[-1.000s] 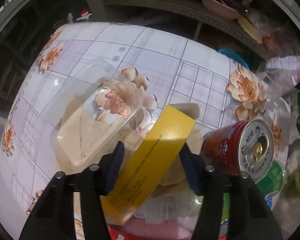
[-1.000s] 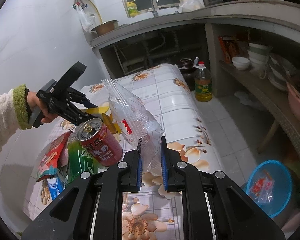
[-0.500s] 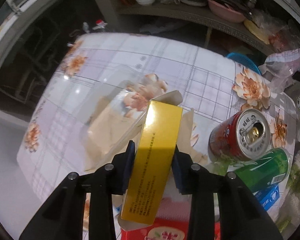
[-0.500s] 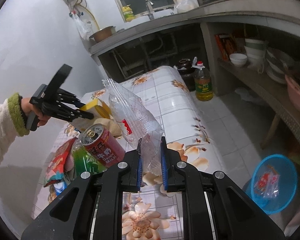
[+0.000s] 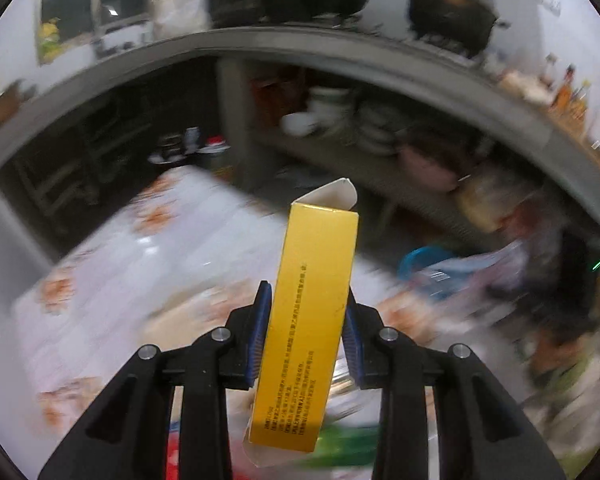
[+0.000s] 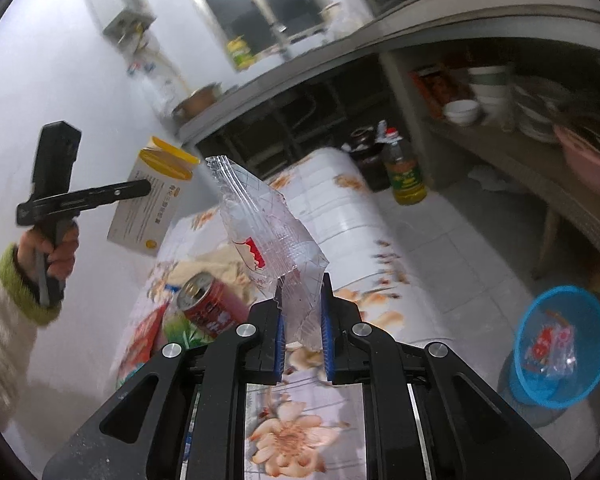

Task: Collect trash
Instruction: 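Carry the yellow box and the bag over the blue wastebasket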

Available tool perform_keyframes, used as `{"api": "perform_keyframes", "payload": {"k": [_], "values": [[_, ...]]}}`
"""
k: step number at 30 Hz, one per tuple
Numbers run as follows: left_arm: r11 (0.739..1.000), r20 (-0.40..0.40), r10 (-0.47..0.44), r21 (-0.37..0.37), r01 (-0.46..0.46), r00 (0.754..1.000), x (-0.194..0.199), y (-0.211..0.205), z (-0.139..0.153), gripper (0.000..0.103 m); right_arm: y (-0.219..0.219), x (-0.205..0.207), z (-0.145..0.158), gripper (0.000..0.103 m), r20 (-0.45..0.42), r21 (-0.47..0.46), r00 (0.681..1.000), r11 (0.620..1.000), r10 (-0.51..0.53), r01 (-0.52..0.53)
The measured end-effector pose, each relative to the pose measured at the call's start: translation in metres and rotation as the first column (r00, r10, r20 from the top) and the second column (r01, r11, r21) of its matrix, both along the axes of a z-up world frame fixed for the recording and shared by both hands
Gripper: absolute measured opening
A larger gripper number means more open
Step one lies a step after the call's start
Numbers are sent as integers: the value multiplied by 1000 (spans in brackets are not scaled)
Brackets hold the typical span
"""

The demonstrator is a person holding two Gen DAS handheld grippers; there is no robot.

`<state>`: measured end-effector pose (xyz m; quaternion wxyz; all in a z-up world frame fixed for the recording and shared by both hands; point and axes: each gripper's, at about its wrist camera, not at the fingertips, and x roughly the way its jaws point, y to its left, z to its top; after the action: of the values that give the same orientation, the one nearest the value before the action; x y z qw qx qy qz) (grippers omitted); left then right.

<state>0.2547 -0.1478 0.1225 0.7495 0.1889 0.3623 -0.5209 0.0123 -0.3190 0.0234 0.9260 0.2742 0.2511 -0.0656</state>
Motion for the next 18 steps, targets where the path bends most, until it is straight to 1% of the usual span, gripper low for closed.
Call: {"api": "perform_keyframes", "payload": {"k": [1,2,3,4,6,7,9,10,12,14,15,16,18], "values": [[1000,-23,-9,-10,9,1000,-9,-15,1,32,-5,-6,0,13,2,4,1000,1000,-24,24],[999,-59,-28,-20,27,998,-23,-41,1,32,-18,-21,0,13,4,10,997,997,-76,76],[999,-84,-39,-26,37,996,-32,-56,-1,32,-26,-31,-1,13,3,16,994,994,-112,112],[997,-135,-65,-37,61,989,-45,-83,-5,32,-35,-42,-2,13,1,24,989,989,-145,145],[993,-178,-114,-42,108,977,-67,-121,-14,32,-62,-77,-10,13,-15,62,969,967,-248,248],[990,-176,-139,-31,135,975,-84,-149,-23,32,-71,-89,-13,13,-24,79,959,956,-282,283],[986,-201,-164,-1,167,966,-108,-187,-43,32,-96,-123,-26,13,-64,130,926,917,-372,378],[981,-241,-182,25,193,953,-123,-214,-60,32,-105,-136,-32,13,-80,148,911,899,-403,411],[974,-278,-187,71,214,942,-145,-250,-89,32,-125,-162,-49,13,-123,186,878,859,-462,477],[964,-323,-183,128,234,929,-164,-286,-124,32,-143,-177,-65,13,-149,239,862,828,-485,508],[960,-339,-175,150,236,924,-170,-297,-138,32,-151,-181,-72,13,-159,261,855,815,-493,518],[956,-371,-154,179,234,916,-176,-314,-159,32,-161,-184,-83,13,-175,288,848,797,-501,531],[951,-413,-128,209,230,902,-181,-335,-184,32,-178,-186,-97,13,-189,329,838,772,-511,545]]}}
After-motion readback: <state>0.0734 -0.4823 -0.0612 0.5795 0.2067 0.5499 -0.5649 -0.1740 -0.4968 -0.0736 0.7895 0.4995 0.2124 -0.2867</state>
